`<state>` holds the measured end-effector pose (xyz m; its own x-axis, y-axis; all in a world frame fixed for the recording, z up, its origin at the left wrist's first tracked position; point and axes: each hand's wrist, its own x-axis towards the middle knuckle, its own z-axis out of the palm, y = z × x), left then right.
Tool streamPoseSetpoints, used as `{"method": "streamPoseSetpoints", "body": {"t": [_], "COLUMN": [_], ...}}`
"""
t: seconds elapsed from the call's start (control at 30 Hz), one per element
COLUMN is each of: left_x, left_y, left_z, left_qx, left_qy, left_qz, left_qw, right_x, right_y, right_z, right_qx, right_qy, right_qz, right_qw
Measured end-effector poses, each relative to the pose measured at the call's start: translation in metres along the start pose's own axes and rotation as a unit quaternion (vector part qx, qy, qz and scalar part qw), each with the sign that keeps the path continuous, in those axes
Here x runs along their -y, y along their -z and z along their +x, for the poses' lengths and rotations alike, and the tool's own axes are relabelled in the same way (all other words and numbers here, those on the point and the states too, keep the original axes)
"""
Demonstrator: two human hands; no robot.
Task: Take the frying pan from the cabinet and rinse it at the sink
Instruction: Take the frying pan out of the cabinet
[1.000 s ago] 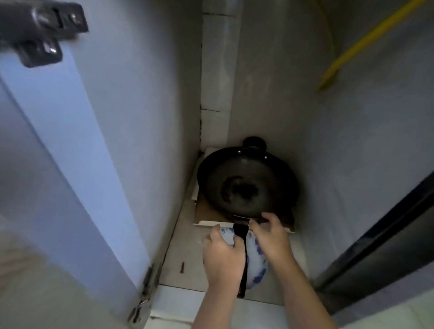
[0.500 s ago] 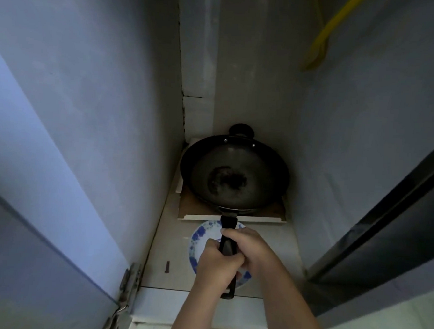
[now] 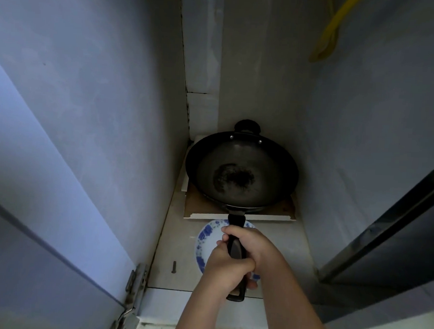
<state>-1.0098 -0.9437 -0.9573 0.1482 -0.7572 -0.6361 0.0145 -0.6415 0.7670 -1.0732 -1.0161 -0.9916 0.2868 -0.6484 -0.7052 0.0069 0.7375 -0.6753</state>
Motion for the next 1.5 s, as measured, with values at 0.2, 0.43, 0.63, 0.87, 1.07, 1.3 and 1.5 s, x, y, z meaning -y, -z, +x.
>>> {"method": "streamPoseSetpoints", "body": {"t": [0.2,0.43,0.63,0.87,1.07,1.3,1.5], "left_x": [0.001,0.003,0.002,-0.001,-0.013,-0.020,-0.024], "left_y": [-0.003,-0.011,-0.010,-0.007,-0.009,-0.010,0.001], "left_z": [-0.003,0.000,-0.005,-0.012,-0.026,-0.045,-0.061], "left_qx": [-0.007,-0.074,-0.080,-0.077,-0.077,-0.066,-0.069], "left_qy": [0.037,0.009,-0.017,-0.025,-0.046,-0.063,-0.061], "left_qz": [-0.056,-0.075,-0.054,-0.040,-0.047,-0.045,-0.006], "left_qw": [0.998,0.994,0.995,0.996,0.995,0.995,0.996], "right_x": [0.000,-0.005,-0.001,0.000,0.016,0.018,0.022], "right_y": [-0.002,-0.001,-0.005,-0.009,-0.012,-0.013,-0.025], "right_z": [0.006,0.009,0.001,-0.011,-0.025,-0.042,-0.068], "right_qx": [0.021,0.015,-0.005,0.001,-0.015,-0.010,0.003], "right_qy": [-0.012,0.017,0.058,0.085,0.128,0.157,0.146], "right_qz": [0.036,0.031,-0.015,-0.034,-0.089,-0.073,-0.041], "right_qw": [0.999,0.999,0.998,0.996,0.988,0.985,0.988]}}
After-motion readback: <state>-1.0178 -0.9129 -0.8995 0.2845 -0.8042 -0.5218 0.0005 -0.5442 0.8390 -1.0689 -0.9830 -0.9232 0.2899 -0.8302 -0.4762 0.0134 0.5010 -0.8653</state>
